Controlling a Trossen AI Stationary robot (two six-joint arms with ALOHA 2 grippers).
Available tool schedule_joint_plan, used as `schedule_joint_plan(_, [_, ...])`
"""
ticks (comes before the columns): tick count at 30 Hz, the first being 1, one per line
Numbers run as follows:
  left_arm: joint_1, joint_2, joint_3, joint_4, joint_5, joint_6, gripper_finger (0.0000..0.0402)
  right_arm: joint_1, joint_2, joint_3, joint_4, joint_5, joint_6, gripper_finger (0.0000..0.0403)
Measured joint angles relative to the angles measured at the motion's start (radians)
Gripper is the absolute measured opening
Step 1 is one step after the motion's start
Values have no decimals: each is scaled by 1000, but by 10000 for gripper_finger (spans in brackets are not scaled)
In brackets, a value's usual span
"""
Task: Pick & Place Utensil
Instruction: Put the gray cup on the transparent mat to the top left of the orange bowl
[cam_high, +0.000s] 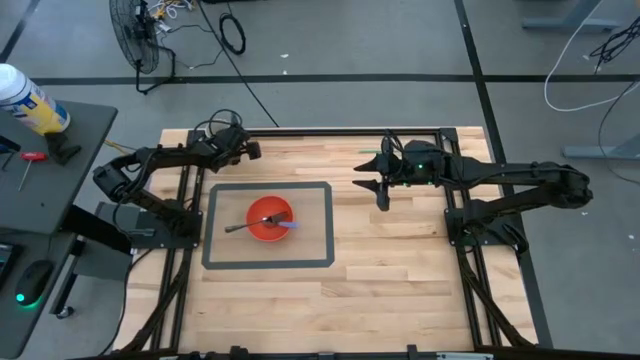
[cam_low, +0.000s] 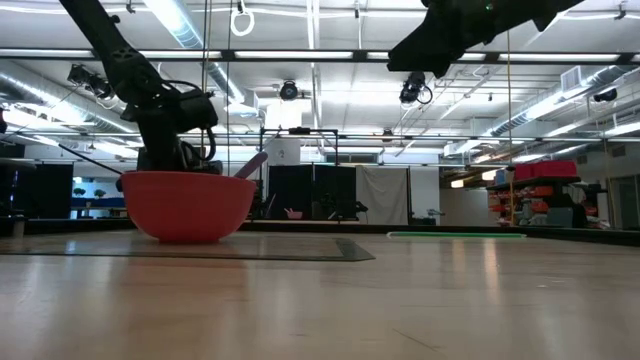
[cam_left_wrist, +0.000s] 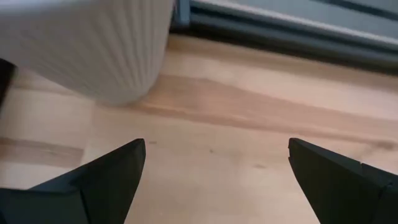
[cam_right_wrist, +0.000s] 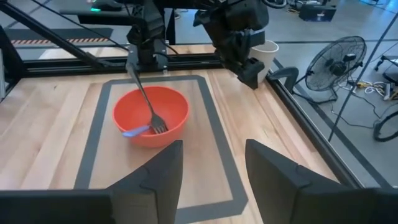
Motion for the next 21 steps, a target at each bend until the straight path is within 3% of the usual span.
schedule_joint_plan(5, [-3, 0, 0, -2, -32, -94, 399, 0, 0, 0, 0, 0, 0, 176])
schedule_joint_plan(10, [-41, 0, 5, 17, -137, -194, 399, 0, 0, 0, 0, 0, 0, 176])
schedule_joint_plan(21, [-147, 9, 161, -88, -361, -280, 399, 0, 0, 0, 0, 0, 0, 176])
